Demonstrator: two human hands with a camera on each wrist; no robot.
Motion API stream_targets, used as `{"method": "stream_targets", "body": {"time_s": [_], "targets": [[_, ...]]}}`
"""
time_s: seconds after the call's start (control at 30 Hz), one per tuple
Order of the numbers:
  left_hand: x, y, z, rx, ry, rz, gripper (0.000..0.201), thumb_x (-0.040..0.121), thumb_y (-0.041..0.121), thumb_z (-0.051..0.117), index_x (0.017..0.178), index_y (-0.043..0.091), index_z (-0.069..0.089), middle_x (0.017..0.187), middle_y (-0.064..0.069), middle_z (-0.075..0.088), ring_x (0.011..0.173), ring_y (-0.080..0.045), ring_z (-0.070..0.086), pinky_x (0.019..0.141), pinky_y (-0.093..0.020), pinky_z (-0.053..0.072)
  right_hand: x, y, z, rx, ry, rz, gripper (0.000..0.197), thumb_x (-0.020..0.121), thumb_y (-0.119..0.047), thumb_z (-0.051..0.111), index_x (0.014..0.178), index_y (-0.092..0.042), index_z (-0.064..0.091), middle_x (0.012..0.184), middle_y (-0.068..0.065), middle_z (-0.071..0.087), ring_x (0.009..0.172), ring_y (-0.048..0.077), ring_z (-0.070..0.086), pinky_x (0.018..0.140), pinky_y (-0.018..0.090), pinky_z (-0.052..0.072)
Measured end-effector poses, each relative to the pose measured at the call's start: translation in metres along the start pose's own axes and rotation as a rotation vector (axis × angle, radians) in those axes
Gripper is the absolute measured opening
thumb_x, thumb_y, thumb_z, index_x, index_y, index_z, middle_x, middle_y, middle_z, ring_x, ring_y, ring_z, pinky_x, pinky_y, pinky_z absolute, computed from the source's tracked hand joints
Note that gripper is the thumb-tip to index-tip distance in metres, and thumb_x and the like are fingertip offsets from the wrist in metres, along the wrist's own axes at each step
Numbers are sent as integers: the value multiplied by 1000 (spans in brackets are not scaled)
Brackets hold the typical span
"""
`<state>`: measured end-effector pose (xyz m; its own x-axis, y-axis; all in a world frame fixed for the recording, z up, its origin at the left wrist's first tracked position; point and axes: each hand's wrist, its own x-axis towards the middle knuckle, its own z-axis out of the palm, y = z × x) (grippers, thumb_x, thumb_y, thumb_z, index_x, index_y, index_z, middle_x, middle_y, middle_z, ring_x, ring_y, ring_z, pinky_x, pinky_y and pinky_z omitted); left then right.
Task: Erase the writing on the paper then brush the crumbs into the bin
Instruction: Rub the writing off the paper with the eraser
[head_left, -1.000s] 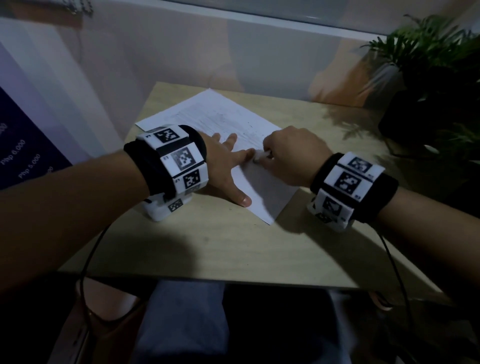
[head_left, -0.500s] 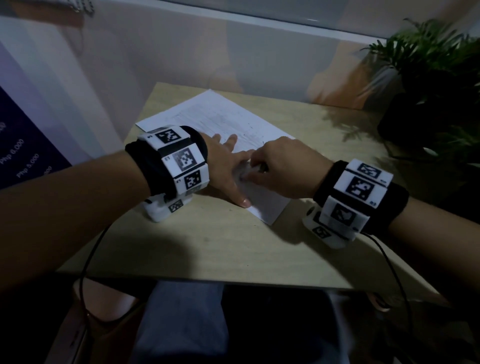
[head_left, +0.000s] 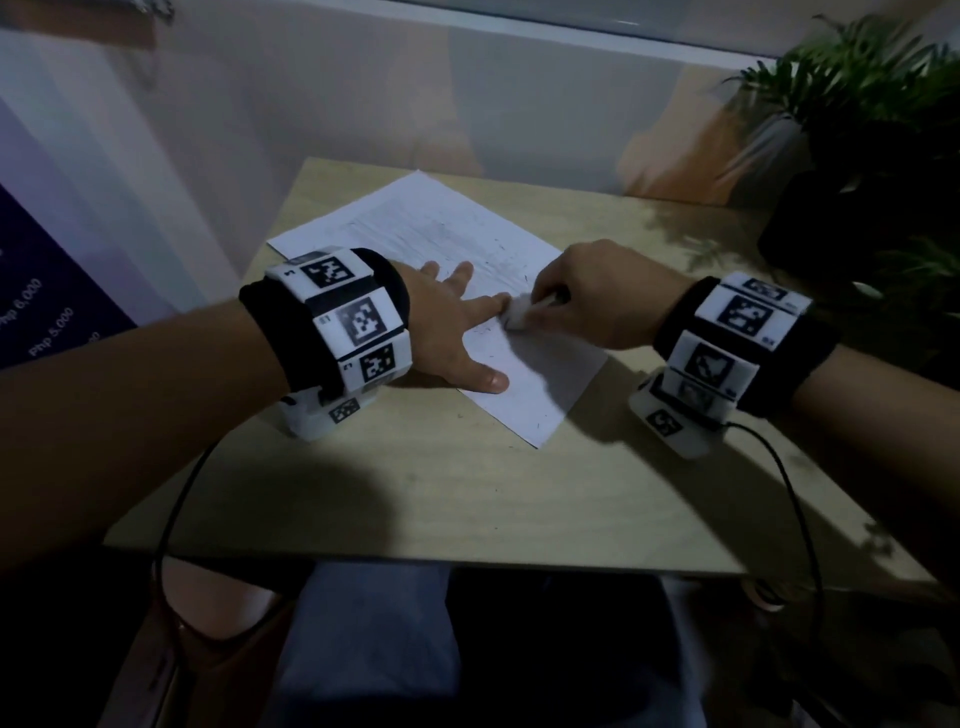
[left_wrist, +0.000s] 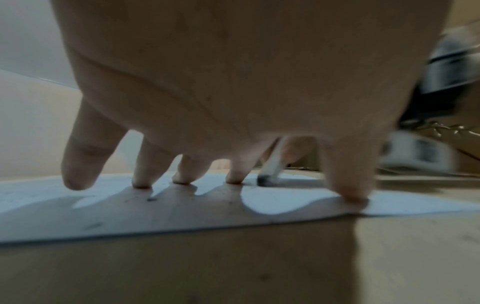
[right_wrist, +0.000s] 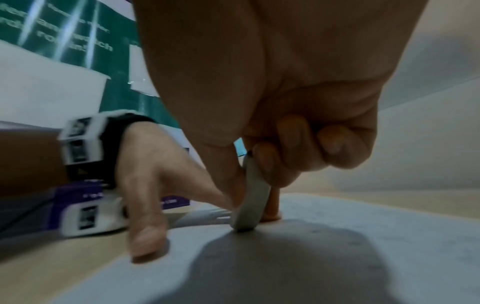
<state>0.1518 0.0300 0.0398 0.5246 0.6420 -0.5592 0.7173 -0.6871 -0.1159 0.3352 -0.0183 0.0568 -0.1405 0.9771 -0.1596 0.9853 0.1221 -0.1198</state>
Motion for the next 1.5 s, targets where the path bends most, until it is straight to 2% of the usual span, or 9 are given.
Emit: {"method": "stream_targets", "body": {"time_s": [0.13,0.33,0.5,0.7,0.9,1.17,1.23,1.37,1.5], "targets": [[1,-2,0,4,0,-2,113,71,98,32,156,45,-20,168,-3,-23,157,-36,-4,122,-63,13,9,11,-1,-123,87,126,46,91,-53,63,81,-9,68,82,13,68,74,33,62,63,36,48],[0,-2,0,38,30,-45,129,69,100,32,161,23,-17,169,2,-23,158,-28,-2,122,-60,13,-8,-10,7,-77,16,-25,42,90,-59,60,86,-19,70,81,2,67,79,27,61,71,37,52],[1,-4,0,49,45,-41,131,66,102,30,161,23,-14,169,3,-20,158,-27,1,123,-60,11,16,26,-7,-111,72,130,52,91,-56,62,72,-8,65,72,12,63,70,35,60,63,39,49],[1,-3,1,47,48,-29,129,69,101,31,162,22,-13,170,2,-19,158,-27,0,123,-60,11,10,6,11,-178,97,-12,43,93,-52,54,85,-12,68,83,12,64,77,36,60,63,33,42],[0,-3,0,45,49,-40,130,69,100,33,162,23,-13,170,3,-19,158,-27,1,123,-59,10,20,52,-15,-202,78,156,39,94,-42,59,77,-8,66,79,15,66,70,33,57,65,40,52],[14,-3,-5,146,283,2,115,69,102,25,161,36,7,161,-7,22,142,-34,31,113,-54,30,12,19,-1,-78,75,17,32,93,-51,62,92,-19,67,84,3,61,80,26,55,66,32,37],[18,-5,-7,131,251,2,117,65,104,24,160,40,6,163,-6,17,146,-33,26,114,-57,29,19,21,0,-79,72,30,33,92,-51,61,94,-19,69,89,5,65,82,28,58,67,33,42],[21,-10,-9,-30,71,3,136,46,109,26,158,42,-13,170,1,-17,157,-35,2,123,-60,14,25,29,-4,-106,84,55,29,92,-47,64,90,-18,68,91,9,68,80,32,59,65,34,45],[19,-8,-13,-14,27,-6,124,62,103,36,156,44,-21,168,4,-24,157,-35,-5,124,-59,9,11,16,-3,-2,20,-80,29,90,-50,66,88,-21,69,78,-2,62,75,21,54,65,30,36]]}}
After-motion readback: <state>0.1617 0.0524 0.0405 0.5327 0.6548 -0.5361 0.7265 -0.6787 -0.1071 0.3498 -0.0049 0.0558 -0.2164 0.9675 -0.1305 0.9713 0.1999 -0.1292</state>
